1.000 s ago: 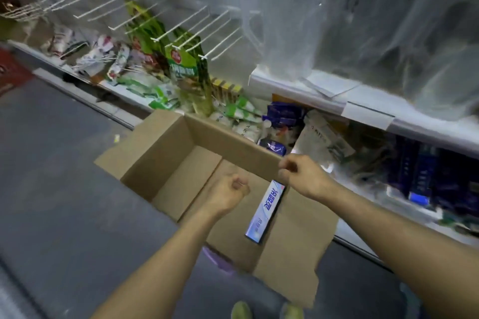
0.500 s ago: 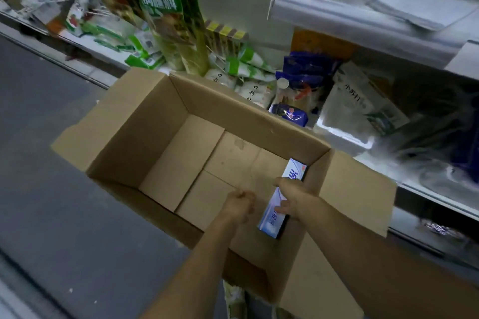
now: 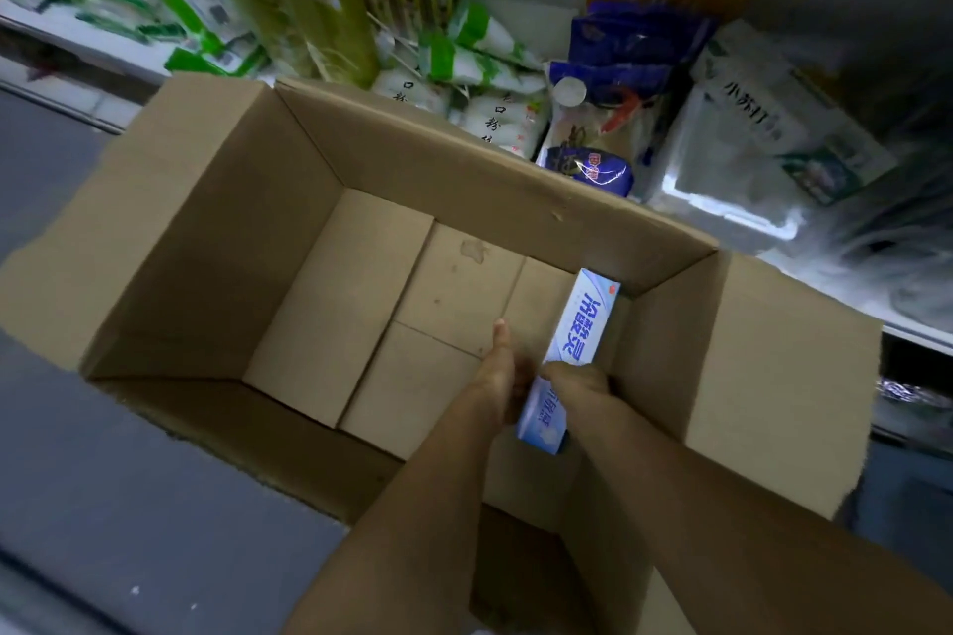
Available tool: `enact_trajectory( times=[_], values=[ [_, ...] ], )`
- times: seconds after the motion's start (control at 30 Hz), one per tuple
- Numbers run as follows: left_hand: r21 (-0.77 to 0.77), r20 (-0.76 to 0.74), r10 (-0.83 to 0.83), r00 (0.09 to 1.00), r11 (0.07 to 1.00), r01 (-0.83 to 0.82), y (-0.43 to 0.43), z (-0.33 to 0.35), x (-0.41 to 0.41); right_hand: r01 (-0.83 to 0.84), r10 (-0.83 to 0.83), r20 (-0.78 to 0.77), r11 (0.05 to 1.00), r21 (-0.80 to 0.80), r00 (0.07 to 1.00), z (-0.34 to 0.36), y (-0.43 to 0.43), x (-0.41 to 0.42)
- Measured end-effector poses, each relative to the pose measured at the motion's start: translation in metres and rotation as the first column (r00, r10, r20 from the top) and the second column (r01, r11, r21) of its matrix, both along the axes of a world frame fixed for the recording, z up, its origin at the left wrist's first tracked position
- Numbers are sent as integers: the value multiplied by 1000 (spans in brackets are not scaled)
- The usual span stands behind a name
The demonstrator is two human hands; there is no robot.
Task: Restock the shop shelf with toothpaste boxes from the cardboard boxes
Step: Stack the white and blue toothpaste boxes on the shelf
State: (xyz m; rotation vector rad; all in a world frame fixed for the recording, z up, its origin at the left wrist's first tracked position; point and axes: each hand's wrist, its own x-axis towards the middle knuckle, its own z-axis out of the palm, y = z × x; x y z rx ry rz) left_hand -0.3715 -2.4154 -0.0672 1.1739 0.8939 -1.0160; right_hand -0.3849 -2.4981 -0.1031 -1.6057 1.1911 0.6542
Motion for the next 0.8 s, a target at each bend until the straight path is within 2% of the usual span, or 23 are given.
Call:
enact_trajectory(
  times=[0.1, 0.23, 0.33, 0.43, 0.6, 0.8],
  values=[
    [43, -49, -46, 998, 998, 48, 6, -13, 1, -28, 28, 14, 999, 41, 1000, 1, 1, -8],
    [38, -116, -215, 970, 975, 220, 18, -14, 0, -167, 167, -12, 986, -28, 986, 9, 1, -14],
    [39, -156, -193, 969, 979, 202, 27, -10, -3, -324, 323, -23, 945, -51, 946, 23, -2, -16],
    [33, -162, -153, 975, 986, 161, 31, -1, -9, -405, 404, -17, 914, -38, 914, 39, -3, -16],
    [-13, -82, -119, 990, 993, 118, 39, 16, -15, -535, 537, -3, 838, -107, 843, 66, -10, -16],
    [-35, 121, -76, 990, 996, 81, 48, 80, -12, -628, 657, 112, 748, -215, 745, 130, -21, -10]
  ],
)
